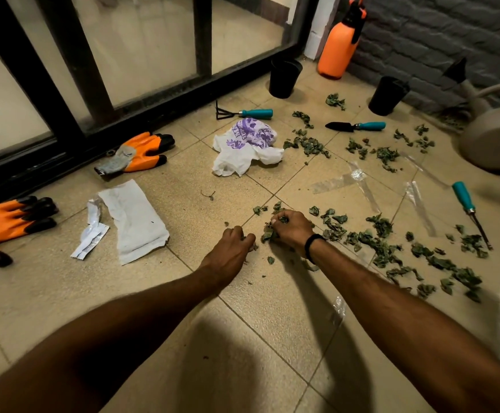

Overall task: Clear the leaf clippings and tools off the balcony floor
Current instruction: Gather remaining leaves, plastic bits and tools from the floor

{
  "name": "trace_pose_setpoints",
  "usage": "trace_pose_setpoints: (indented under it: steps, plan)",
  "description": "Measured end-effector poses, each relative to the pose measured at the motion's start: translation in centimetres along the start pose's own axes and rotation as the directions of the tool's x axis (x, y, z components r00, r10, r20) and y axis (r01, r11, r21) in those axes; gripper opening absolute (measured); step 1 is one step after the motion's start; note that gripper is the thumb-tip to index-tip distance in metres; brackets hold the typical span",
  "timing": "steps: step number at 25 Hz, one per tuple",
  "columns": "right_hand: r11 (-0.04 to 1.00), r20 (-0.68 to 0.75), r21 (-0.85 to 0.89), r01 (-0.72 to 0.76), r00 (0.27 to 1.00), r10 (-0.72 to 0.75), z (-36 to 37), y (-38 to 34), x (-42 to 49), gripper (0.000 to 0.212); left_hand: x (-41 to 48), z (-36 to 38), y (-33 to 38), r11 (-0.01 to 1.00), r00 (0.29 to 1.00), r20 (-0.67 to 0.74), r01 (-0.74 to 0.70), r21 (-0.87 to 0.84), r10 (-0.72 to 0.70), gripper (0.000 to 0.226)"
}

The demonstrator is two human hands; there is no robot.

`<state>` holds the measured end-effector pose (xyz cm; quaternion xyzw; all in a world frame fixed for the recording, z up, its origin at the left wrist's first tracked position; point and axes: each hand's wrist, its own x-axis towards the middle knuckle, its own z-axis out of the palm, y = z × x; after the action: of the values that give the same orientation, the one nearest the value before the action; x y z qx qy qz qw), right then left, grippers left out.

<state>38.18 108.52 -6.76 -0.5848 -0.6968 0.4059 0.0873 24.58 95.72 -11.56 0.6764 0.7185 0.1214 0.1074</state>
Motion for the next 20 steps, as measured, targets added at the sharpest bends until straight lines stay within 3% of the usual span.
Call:
trace_pose_setpoints:
  steps: [3,7,10,12,14,17,20]
  plan:
    - [0.934,0.063,-0.295,0.202,0.979,-0.192,1.0,0.2,-0.7,0.028,0.0,0.0,-0.1,0.995,0.997,-0.01,0.076,-0.059,-0.077,0.032]
    - [0.895,0.206,-0.373,0.245,0.962,-0.177,1.8,-0.3,-1.3,0.055,0.3,-0.3,-0.3,0.932,0.961,-0.068,0.241,-0.272,-0.268,0.012]
    - [0.776,0.238,-0.516,0.363,0.931,-0.277,2.5,-0.6,-1.7,0.039,0.1,-0.7,-1.0,0.871,0.923,-0.083,0.321,-0.373,-0.376,0.013]
    - [0.705,0.254,-0.561,0.433,0.901,-0.351,2.7,-0.7,-1.7,0.022,-0.3,-0.7,-1.5,0.881,0.933,-0.085,0.297,-0.368,-0.35,0.015]
    - [0.736,0.215,-0.53,0.421,0.906,-0.364,2.6,-0.8,-1.7,0.013,-1.1,-0.7,-1.5,0.914,0.957,-0.076,0.24,-0.328,-0.279,0.019]
    - [0.946,0.108,-0.257,0.197,0.979,-0.175,1.3,-1.2,-1.8,0.007,-2.3,-0.5,-0.9,0.955,0.99,-0.053,0.114,-0.275,-0.134,0.03]
    - [0.997,0.179,-0.063,0.042,0.983,-0.03,-0.5,-0.9,-1.9,0.011,-2.9,-0.2,-0.7,0.98,1.0,0.009,-0.003,-0.201,0.004,0.037]
